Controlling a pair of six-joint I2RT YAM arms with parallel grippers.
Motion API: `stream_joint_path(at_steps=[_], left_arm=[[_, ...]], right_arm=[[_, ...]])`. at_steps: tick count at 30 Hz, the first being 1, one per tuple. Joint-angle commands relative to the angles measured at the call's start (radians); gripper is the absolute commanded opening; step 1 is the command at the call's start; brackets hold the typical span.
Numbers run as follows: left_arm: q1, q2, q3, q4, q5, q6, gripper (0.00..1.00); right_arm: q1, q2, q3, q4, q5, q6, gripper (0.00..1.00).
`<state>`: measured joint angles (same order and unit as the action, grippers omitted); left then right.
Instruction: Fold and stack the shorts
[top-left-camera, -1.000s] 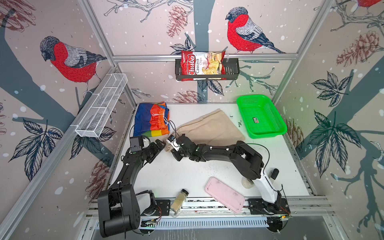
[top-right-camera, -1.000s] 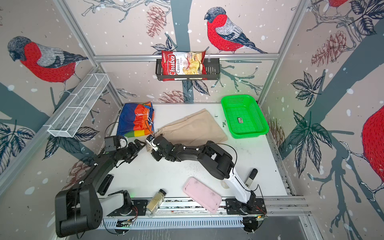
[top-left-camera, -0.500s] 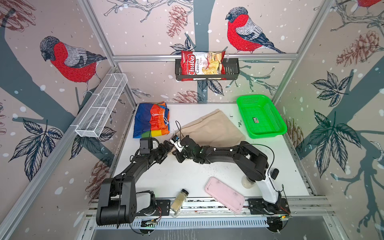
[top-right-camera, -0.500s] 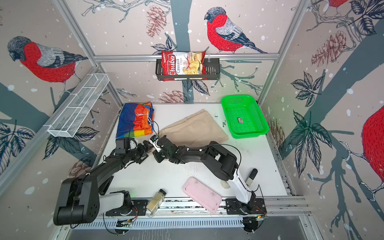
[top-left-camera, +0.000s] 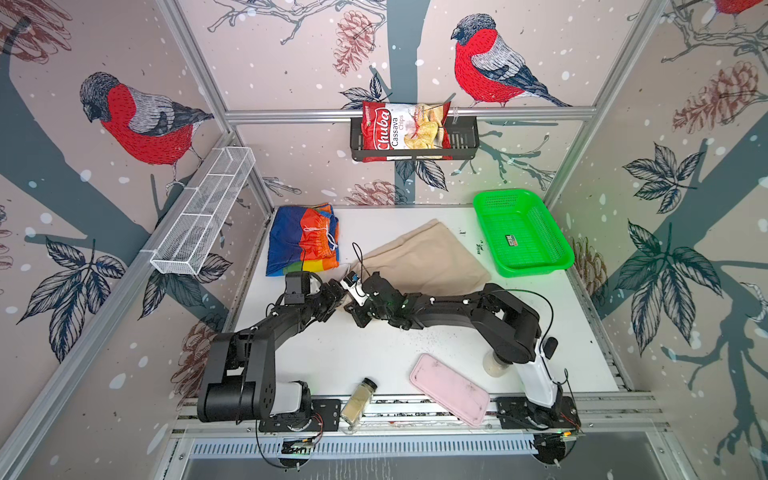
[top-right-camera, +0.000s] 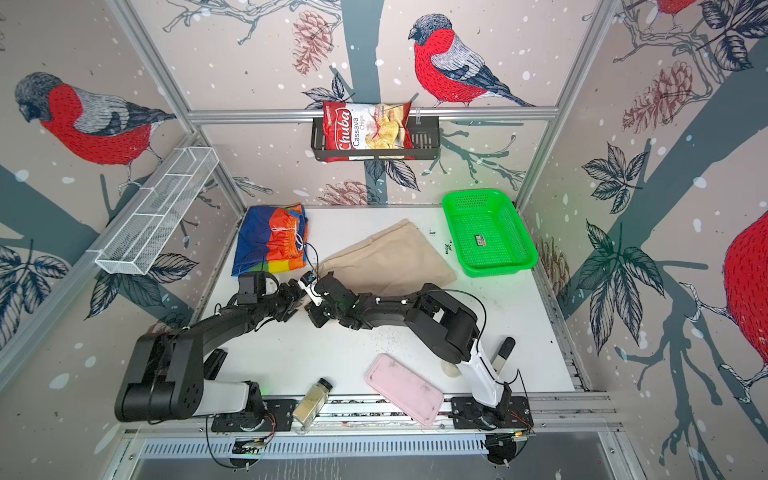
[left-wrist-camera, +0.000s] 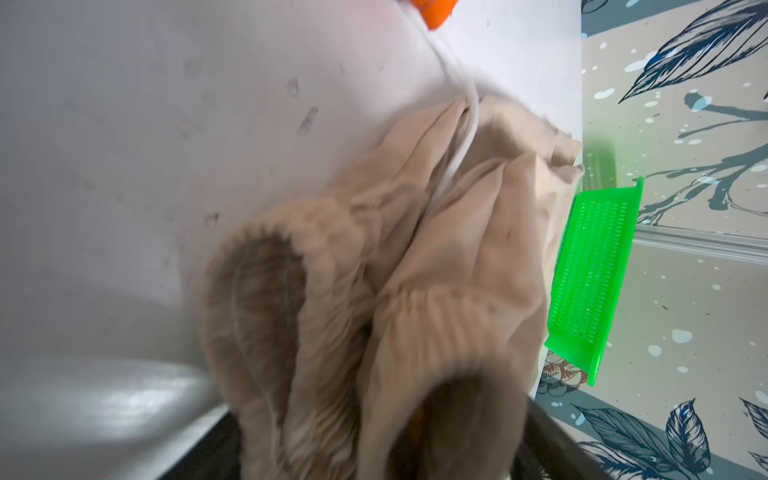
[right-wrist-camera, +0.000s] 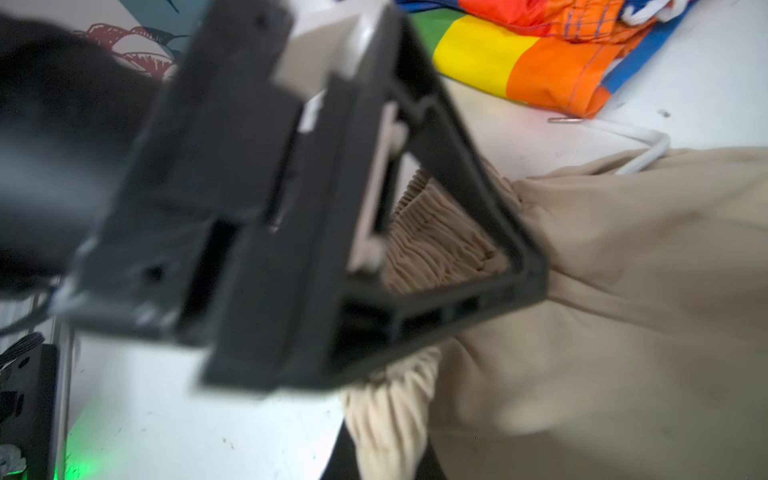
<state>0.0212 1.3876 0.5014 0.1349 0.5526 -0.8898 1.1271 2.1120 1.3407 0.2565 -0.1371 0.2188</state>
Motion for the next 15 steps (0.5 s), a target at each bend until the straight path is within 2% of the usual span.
stream_joint_path(at_steps=[1, 5, 7, 8, 13, 15], left_arm=[[-0.003, 0.003, 0.027, 0.081, 0.005, -0.012, 0.64], [-0.003, -0.016, 0.073, 0.031, 0.002, 0.020, 0.27], [-0.003, -0.018, 0.100, -0.011, 0.000, 0.049, 0.08], [-0.003, -0.018, 0.109, -0.031, -0.002, 0.063, 0.02], [-0.004, -0.033, 0.115, -0.079, 0.008, 0.106, 0.00], [-0.004, -0.045, 0.115, -0.108, -0.004, 0.126, 0.00]], right_arm=[[0.014, 0.009, -0.002, 0.044, -0.030, 0.028, 0.03], [0.037, 0.024, 0.008, 0.032, -0.032, 0.025, 0.18], [0.045, 0.021, 0.009, 0.025, -0.023, 0.018, 0.30], [0.047, 0.015, 0.009, 0.022, -0.017, 0.015, 0.36], [0.030, -0.042, -0.012, 0.027, 0.019, 0.027, 0.54], [0.017, -0.083, -0.034, 0.029, 0.012, 0.038, 0.59]])
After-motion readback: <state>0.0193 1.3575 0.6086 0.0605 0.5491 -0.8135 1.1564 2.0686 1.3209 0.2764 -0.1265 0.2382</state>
